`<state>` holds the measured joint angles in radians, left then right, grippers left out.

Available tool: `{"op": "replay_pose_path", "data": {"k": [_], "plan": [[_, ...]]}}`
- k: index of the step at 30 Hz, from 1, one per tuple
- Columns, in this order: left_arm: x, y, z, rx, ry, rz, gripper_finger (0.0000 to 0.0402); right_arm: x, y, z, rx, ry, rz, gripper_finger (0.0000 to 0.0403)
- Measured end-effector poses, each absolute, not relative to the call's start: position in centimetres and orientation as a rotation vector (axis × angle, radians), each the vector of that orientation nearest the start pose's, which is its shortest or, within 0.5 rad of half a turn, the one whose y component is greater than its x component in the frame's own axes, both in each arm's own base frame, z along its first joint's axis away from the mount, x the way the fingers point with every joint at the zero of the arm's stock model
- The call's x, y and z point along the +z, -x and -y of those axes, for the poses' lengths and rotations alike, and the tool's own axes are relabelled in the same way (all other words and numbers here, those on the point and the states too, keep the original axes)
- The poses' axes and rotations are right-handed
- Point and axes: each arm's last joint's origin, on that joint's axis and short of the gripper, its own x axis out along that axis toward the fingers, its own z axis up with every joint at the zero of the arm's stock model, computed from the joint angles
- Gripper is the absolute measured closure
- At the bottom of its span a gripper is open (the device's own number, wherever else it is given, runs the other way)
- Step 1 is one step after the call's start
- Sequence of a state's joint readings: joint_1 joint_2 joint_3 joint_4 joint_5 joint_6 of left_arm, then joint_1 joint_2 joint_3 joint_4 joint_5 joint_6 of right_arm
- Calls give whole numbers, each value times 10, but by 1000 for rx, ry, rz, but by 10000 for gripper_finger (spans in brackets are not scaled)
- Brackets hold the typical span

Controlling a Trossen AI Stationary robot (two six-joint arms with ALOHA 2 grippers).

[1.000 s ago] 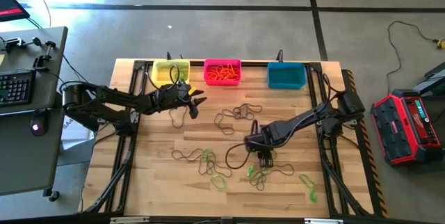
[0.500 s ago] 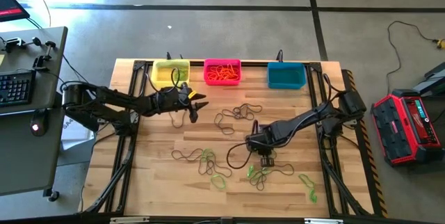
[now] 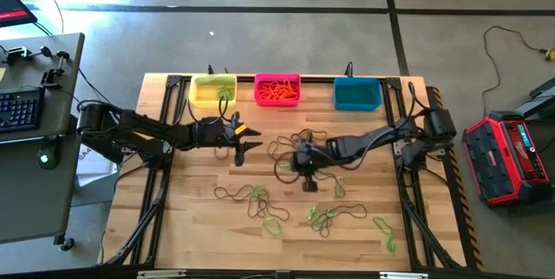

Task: Sort rubber bands into baskets
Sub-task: Put the green rubber band into the yellow bin

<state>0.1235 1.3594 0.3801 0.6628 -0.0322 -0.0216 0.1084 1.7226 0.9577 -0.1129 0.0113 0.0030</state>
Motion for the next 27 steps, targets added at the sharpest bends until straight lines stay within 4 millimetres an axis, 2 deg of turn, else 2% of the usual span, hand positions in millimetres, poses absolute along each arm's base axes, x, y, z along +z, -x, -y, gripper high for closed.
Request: {"op": "replay_pose_path", "data": {"k": [6, 11, 19, 27], "plan": [[164, -243, -14, 82, -10, -299, 229, 179, -354, -17, 41, 64, -665, 402], [168, -248, -3, 60, -41, -295, 214, 186, -360, -9, 21, 57, -570, 402], [175, -252, 5, 85, -161, -292, 211, 188, -360, -10, 35, 61, -553, 403], [173, -252, 12, 54, -302, -312, 211, 195, -364, -12, 84, 26, -475, 403]]}}
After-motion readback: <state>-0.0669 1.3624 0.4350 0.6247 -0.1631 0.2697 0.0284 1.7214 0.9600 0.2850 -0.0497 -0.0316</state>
